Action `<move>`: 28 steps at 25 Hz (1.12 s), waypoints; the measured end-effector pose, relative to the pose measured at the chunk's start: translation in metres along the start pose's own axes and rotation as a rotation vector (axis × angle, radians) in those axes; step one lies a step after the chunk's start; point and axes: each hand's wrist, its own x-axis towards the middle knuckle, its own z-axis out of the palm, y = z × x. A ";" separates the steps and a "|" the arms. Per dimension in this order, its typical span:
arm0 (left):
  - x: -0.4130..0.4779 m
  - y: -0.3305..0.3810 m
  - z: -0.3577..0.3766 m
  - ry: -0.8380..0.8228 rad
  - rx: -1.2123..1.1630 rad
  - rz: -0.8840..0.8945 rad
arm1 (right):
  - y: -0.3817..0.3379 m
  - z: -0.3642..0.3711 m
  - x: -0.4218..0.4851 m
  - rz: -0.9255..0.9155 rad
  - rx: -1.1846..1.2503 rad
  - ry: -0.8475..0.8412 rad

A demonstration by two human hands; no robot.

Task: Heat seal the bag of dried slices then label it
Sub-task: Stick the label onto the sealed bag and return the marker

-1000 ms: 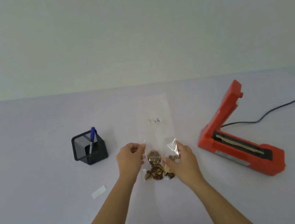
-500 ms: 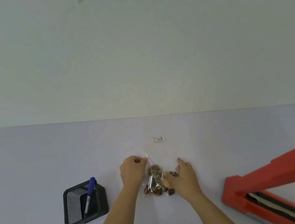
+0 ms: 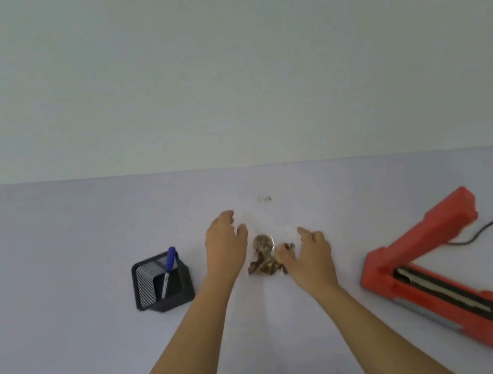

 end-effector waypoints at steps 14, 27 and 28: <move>-0.053 -0.070 -0.080 0.050 0.227 -0.341 | -0.008 0.069 -0.108 -0.216 -0.289 -0.392; 0.085 0.004 -0.054 0.029 0.151 -0.062 | 0.019 0.111 -0.094 -0.280 -0.506 -0.198; 0.095 0.005 -0.049 0.021 0.166 -0.057 | 0.022 0.115 -0.093 -0.268 -0.492 -0.187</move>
